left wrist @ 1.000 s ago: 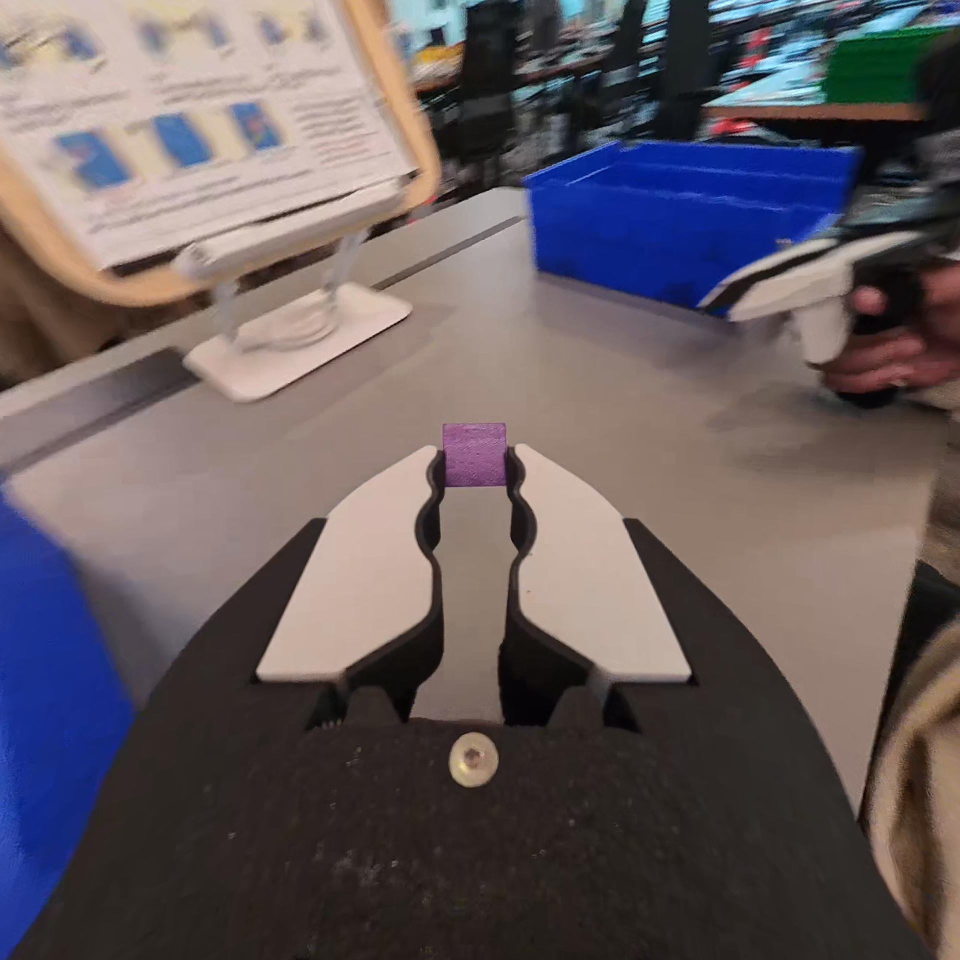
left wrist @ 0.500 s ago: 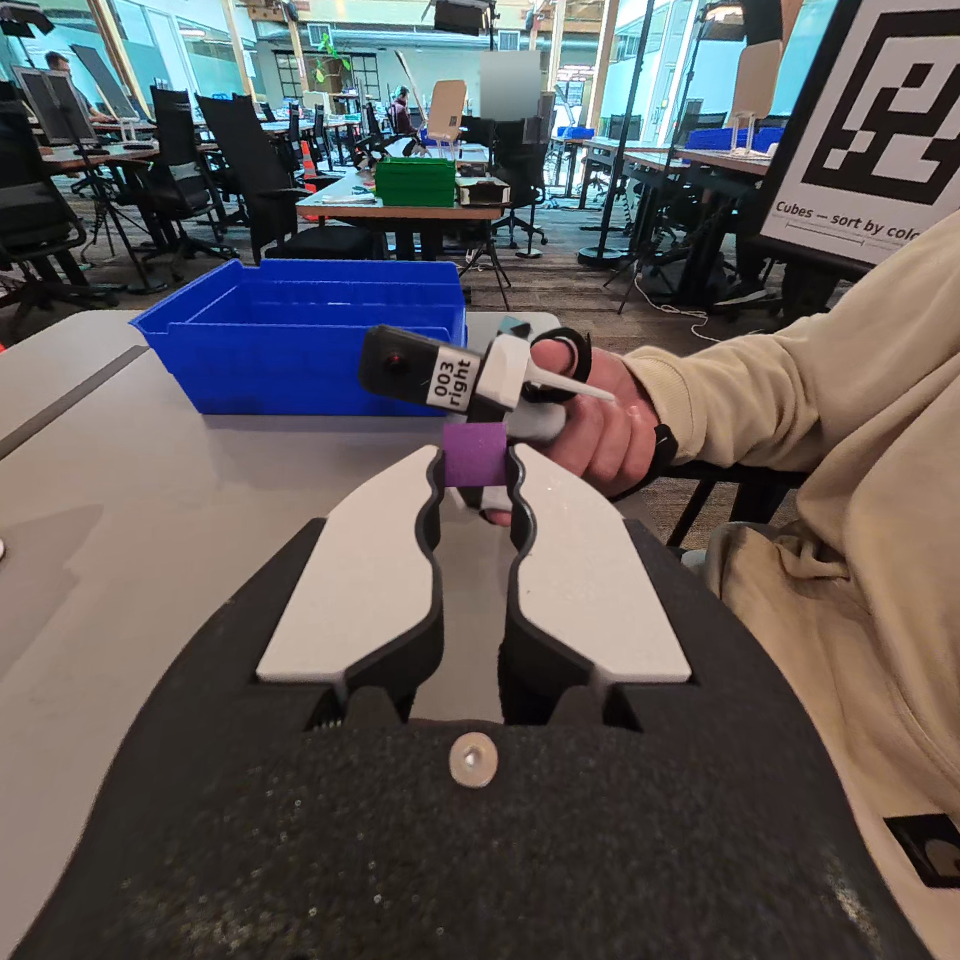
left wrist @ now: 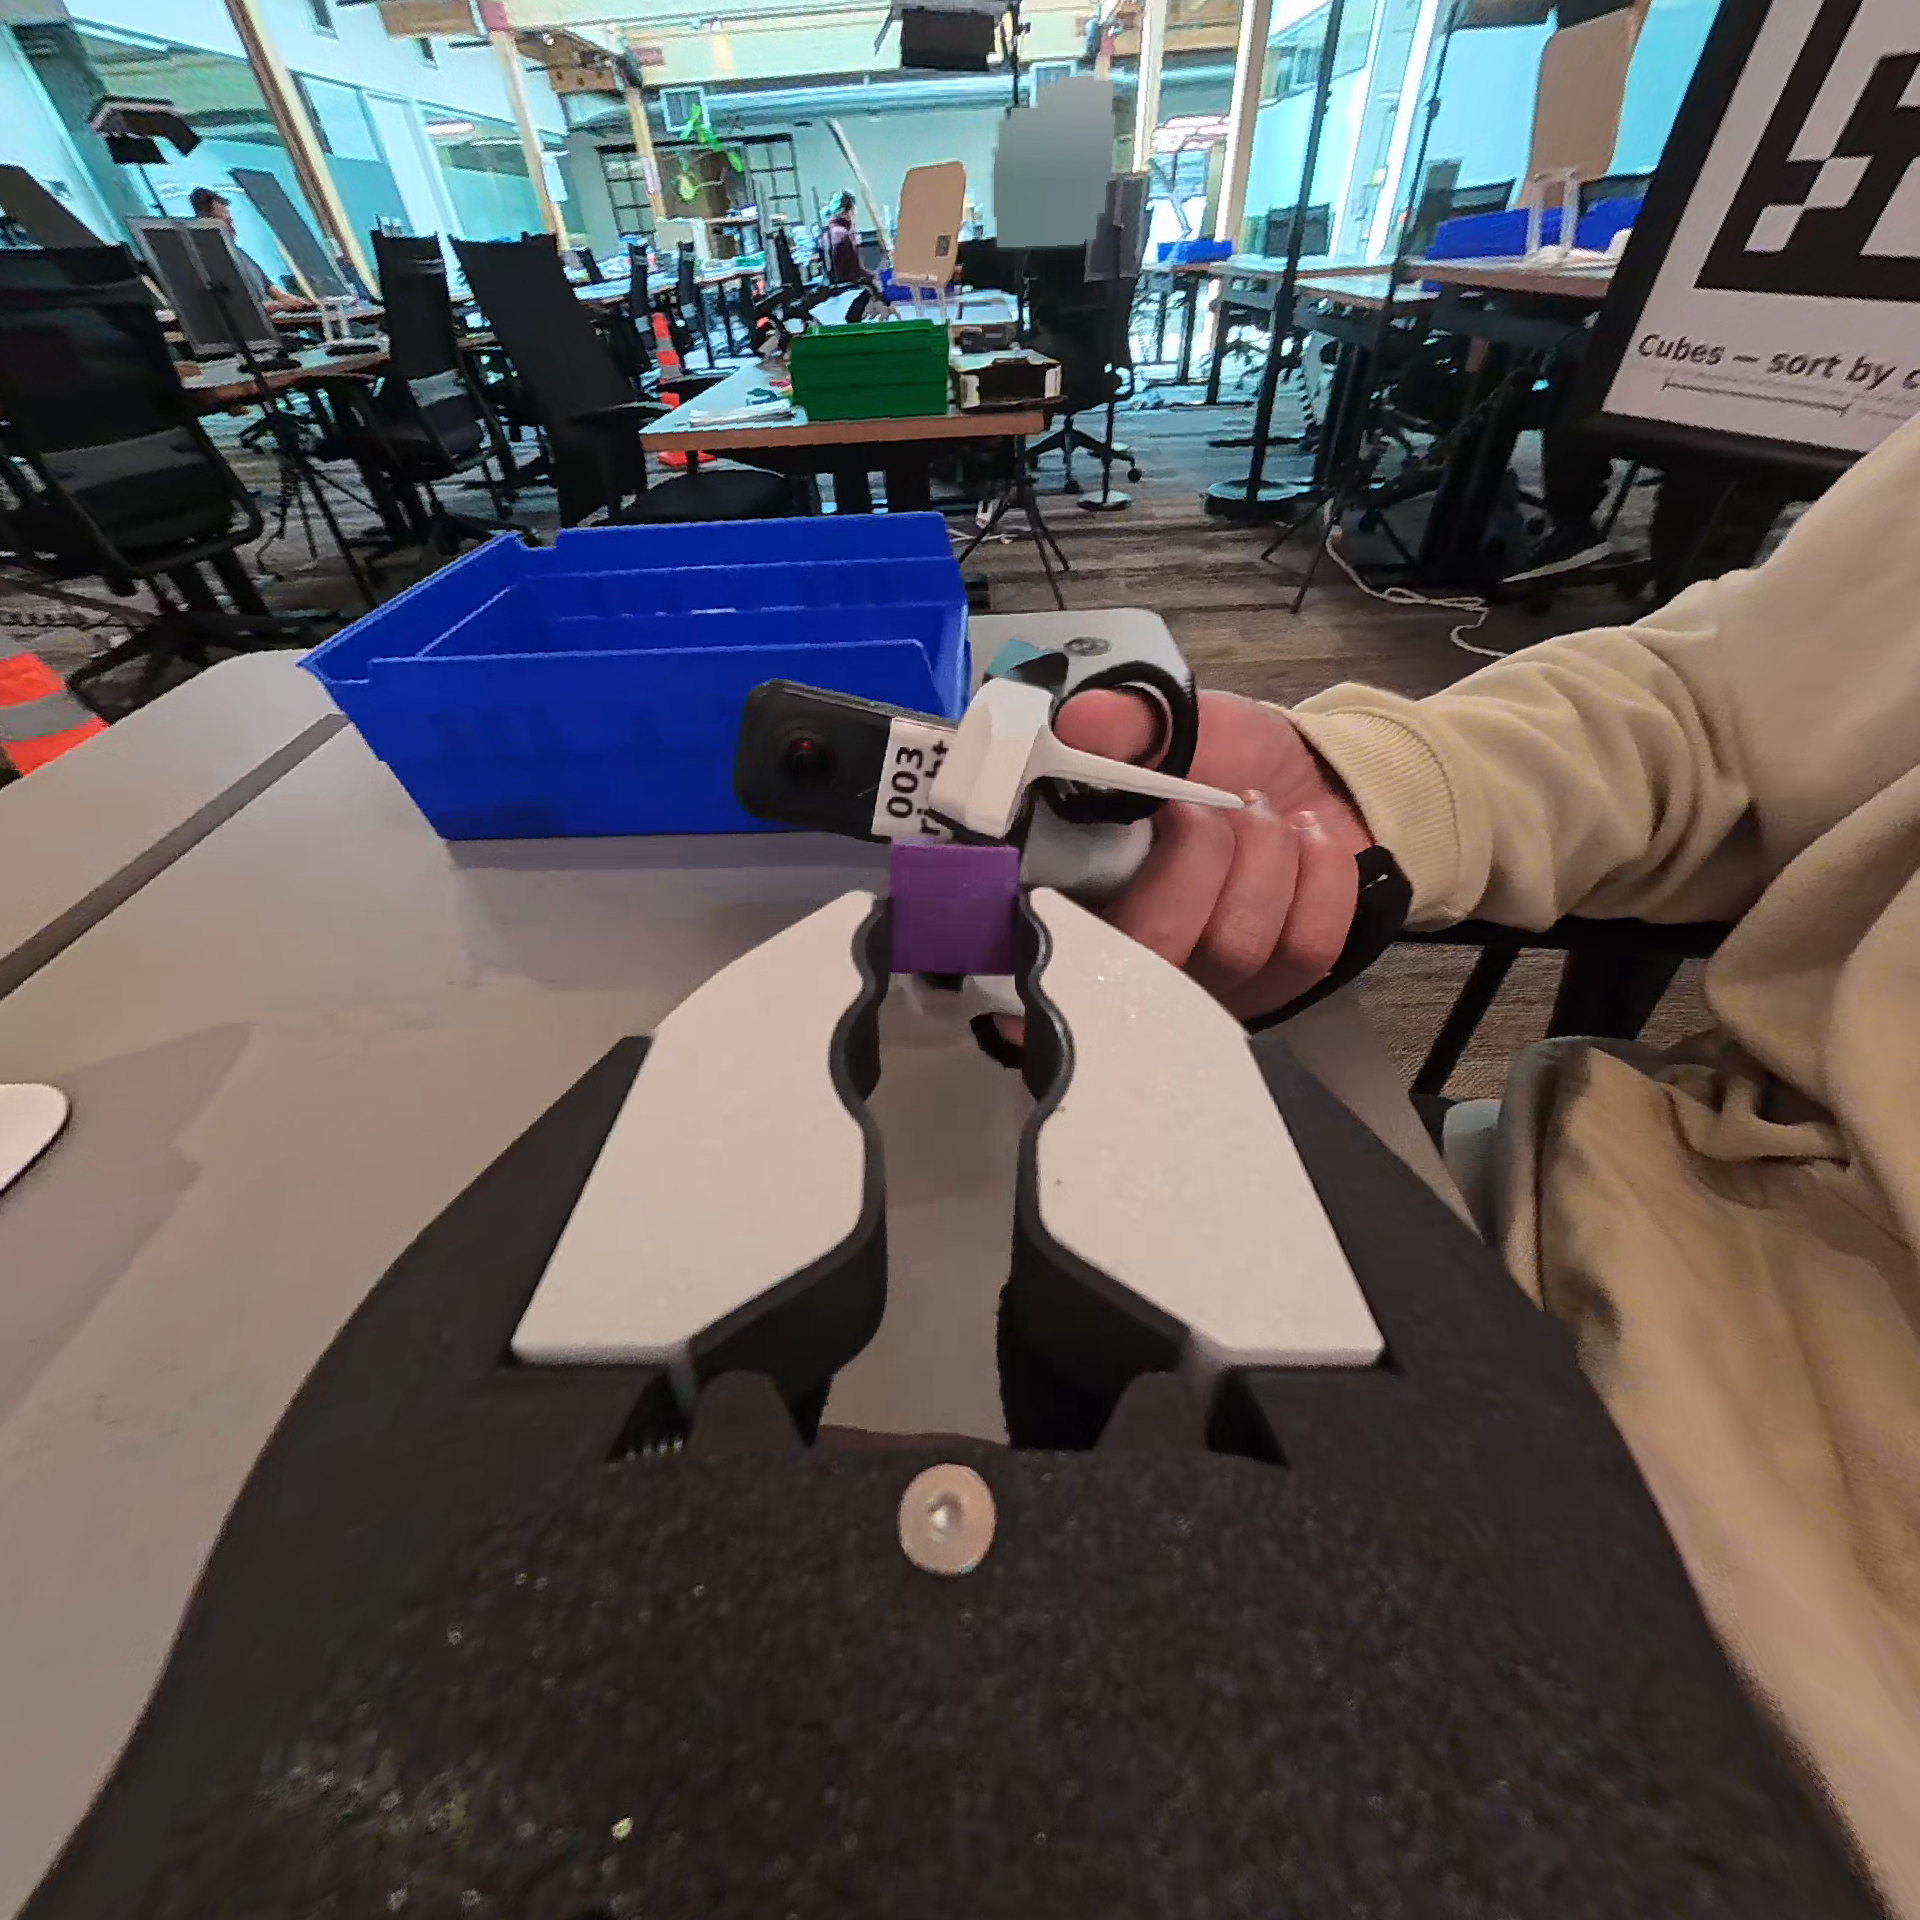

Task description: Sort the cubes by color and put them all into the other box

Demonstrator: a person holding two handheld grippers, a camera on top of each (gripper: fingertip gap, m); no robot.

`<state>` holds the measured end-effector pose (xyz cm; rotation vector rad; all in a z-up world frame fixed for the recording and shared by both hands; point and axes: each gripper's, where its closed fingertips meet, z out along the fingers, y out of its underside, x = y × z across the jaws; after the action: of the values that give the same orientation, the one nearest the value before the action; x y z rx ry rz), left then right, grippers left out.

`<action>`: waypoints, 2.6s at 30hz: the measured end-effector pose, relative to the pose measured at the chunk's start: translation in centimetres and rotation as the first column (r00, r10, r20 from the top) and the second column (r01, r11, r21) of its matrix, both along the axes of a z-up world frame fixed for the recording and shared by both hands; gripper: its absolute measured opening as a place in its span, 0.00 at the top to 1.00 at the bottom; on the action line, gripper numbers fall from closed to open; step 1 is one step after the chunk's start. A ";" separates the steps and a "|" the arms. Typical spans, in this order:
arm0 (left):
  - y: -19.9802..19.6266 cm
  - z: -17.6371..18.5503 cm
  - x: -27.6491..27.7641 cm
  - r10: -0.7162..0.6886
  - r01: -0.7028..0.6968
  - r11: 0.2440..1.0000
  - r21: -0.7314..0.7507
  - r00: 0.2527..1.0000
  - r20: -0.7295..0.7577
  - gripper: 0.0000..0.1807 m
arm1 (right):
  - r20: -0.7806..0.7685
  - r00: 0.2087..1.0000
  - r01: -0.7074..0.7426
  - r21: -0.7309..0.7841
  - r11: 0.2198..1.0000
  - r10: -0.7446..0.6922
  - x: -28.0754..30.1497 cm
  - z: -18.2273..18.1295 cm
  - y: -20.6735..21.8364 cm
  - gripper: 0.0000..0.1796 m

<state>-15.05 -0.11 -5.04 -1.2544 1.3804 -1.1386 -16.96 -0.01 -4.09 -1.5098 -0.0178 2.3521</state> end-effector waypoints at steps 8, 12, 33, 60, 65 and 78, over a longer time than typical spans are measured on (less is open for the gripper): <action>-1.6 -0.5 -4.0 0.206 -0.210 0.977 -0.038 0.975 -0.087 0.63 | 0.127 0.986 0.097 0.100 0.990 -0.109 1.6 -0.9 0.5 0.88; 2.0 -3.6 -10.4 0.689 -0.713 0.696 -0.080 0.695 -0.205 0.64 | 0.392 0.860 0.194 0.338 0.921 -0.326 3.3 -3.2 0.6 0.88; 1.0 -5.0 -13.4 0.762 -0.793 0.600 -0.110 0.607 -0.226 0.66 | 0.776 -0.220 -0.322 0.514 0.795 -0.591 31.8 -2.3 5.1 0.88; 1.7 -7.1 -11.0 0.718 -0.770 0.626 -0.121 0.630 -0.295 0.66 | 0.890 -0.123 -0.537 0.313 0.783 -0.440 30.1 -7.5 7.4 0.79; 1.6 -6.3 -11.6 0.745 -0.784 0.604 -0.140 0.618 -0.249 0.66 | 0.508 0.161 -0.052 0.860 0.507 -0.846 23.0 4.1 5.3 0.81; 1.3 -8.4 -12.7 0.736 -0.793 0.574 -0.206 0.609 -0.295 0.62 | 0.324 0.003 0.050 0.945 0.323 -0.946 8.6 -4.2 -0.7 0.85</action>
<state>-27.73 1.19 -13.41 -1.9743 0.5892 -0.6206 -8.40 -0.71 -8.32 -1.6141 -0.4620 0.2489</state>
